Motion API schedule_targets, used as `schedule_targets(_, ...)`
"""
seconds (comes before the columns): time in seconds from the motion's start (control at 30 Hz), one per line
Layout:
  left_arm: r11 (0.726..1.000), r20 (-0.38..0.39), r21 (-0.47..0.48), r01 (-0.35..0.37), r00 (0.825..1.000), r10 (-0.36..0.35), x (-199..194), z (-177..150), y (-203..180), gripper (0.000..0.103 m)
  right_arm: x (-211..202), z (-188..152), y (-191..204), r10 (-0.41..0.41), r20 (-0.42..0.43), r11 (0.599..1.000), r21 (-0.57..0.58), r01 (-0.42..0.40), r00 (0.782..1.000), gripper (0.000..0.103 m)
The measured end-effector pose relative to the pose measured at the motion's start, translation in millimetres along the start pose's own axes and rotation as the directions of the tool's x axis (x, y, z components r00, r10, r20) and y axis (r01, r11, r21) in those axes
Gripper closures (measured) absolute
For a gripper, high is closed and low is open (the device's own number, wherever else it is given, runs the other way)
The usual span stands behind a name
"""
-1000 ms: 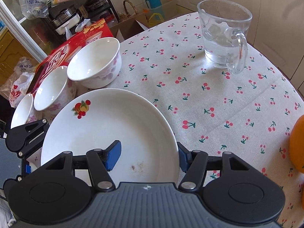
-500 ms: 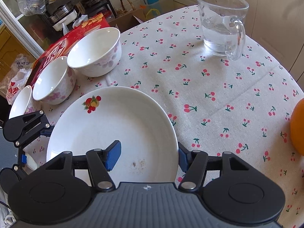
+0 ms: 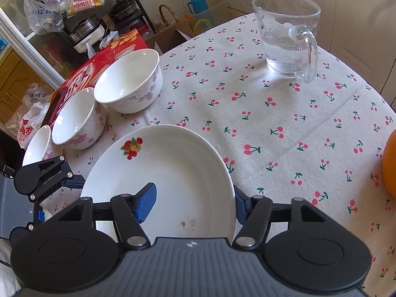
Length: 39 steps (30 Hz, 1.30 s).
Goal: Organize plates and bowls
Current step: 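Lift the plate with the right gripper and carry it toward the plate stack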
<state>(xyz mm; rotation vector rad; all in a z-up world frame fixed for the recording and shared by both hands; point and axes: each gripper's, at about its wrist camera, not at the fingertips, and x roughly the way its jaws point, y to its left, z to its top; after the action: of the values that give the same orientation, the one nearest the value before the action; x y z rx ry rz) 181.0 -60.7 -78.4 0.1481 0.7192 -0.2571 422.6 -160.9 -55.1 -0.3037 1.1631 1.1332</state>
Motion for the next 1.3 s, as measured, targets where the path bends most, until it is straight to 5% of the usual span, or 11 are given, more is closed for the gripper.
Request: schedule_targets(1.3,0.981,0.062,0.153,0.115,0.99,-0.126,-33,25,-47,0.021,-87,-81,14,-0.108,0.138,0.99,0.104,0.094,0.984,0.033)
